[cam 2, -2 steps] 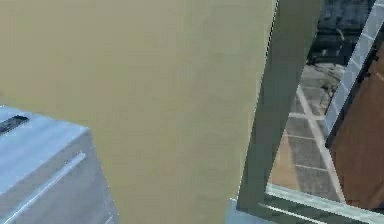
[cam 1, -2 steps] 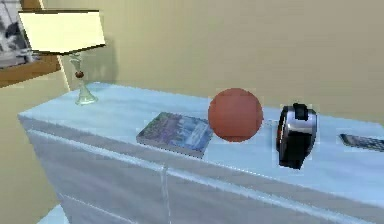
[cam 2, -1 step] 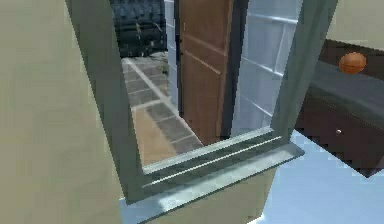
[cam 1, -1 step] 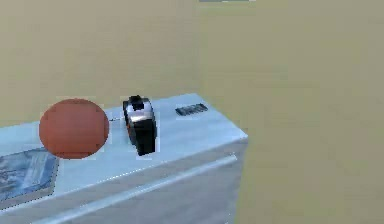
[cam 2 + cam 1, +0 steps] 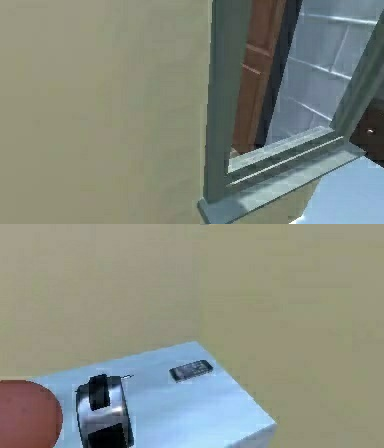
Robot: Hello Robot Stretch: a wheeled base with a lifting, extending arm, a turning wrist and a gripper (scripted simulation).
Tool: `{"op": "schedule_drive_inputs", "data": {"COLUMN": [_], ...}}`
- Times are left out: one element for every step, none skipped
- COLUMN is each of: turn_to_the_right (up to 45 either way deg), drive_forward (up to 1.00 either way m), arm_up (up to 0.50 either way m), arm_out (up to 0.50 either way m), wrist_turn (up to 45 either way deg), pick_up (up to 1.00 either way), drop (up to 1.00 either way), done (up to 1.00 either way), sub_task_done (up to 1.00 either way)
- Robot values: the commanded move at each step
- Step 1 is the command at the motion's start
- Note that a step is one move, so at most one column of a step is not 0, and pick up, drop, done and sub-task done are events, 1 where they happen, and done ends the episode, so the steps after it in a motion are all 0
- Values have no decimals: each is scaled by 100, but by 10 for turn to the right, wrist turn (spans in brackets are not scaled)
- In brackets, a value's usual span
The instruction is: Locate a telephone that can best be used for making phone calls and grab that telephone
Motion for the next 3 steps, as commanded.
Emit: {"op": "schedule_drive_inputs", "data": {"turn_to_the_right": [-450, -450, 0], "drive_forward": [0, 0, 0], "arm_up": [0, 0, 50], "arm_out": [0, 0, 0], "wrist_turn": [0, 0, 0], "pick_up": [0, 0, 0], "drop": [0, 0, 0], "done": [0, 0, 0], "sub_task_done": [0, 0, 0]}}
